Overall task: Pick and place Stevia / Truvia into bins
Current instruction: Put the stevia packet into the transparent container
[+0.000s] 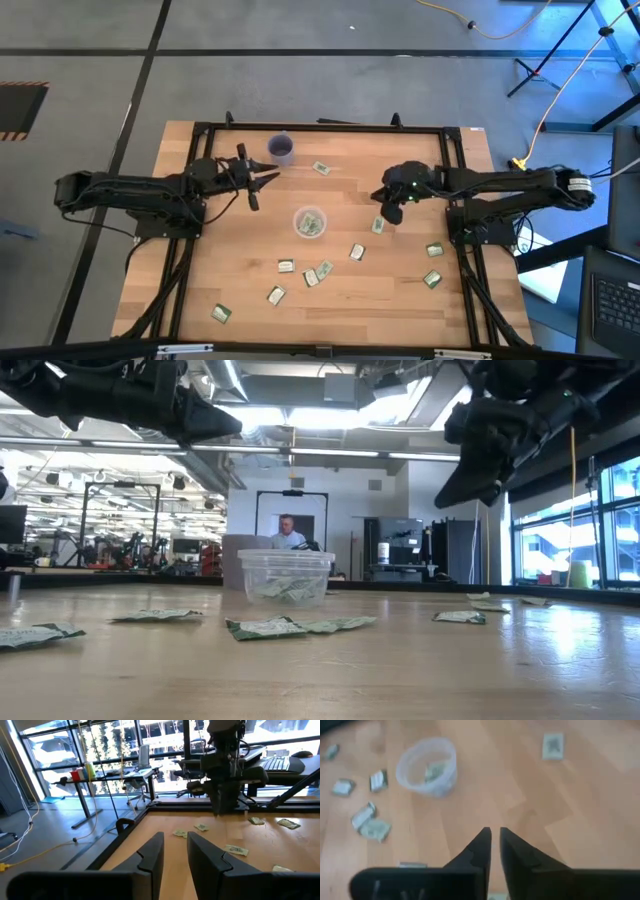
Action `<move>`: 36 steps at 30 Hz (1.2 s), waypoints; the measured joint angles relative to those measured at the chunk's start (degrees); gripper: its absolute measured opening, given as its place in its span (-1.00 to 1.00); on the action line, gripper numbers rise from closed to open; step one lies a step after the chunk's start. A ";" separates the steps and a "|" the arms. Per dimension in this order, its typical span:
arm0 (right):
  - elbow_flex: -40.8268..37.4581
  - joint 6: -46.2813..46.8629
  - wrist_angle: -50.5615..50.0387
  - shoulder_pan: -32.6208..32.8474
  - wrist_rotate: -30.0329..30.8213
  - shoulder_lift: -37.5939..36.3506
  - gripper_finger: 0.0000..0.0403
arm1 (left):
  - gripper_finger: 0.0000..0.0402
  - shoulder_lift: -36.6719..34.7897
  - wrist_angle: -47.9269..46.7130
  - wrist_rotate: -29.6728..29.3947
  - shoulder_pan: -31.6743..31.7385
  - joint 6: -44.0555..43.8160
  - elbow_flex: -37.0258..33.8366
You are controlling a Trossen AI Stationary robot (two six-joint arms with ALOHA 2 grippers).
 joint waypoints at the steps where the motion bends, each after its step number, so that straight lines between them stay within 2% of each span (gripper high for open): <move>1: 0.61 0.26 -1.07 0.06 0.19 0.70 -0.69 | -0.59 0.00 -0.06 0.01 0.00 -0.02 0.00; 6: 1.65 3.70 -2.71 0.03 0.25 2.47 -0.42 | -0.59 0.02 -1.39 0.02 -0.01 -0.04 0.00; 10: 1.67 6.97 -6.82 1.06 -2.38 2.47 -0.33 | -0.58 0.02 -1.71 0.02 -0.02 0.00 -0.13; 13: 1.67 10.58 -11.35 2.82 -1.67 2.48 -0.33 | -0.58 0.02 -1.75 0.01 -0.02 0.00 -0.15; 18: 1.67 13.72 -14.01 5.85 4.78 5.35 -0.38 | -0.58 0.02 -1.82 0.01 -0.02 0.00 -0.17; 28: 1.67 16.63 -11.28 8.16 4.95 18.27 -0.42 | -0.58 0.02 -3.09 0.02 -0.02 -0.02 -0.20; 36: 1.91 16.21 -8.85 8.68 5.54 23.65 -0.42 | -0.58 0.02 -3.34 0.01 -0.02 0.02 -0.20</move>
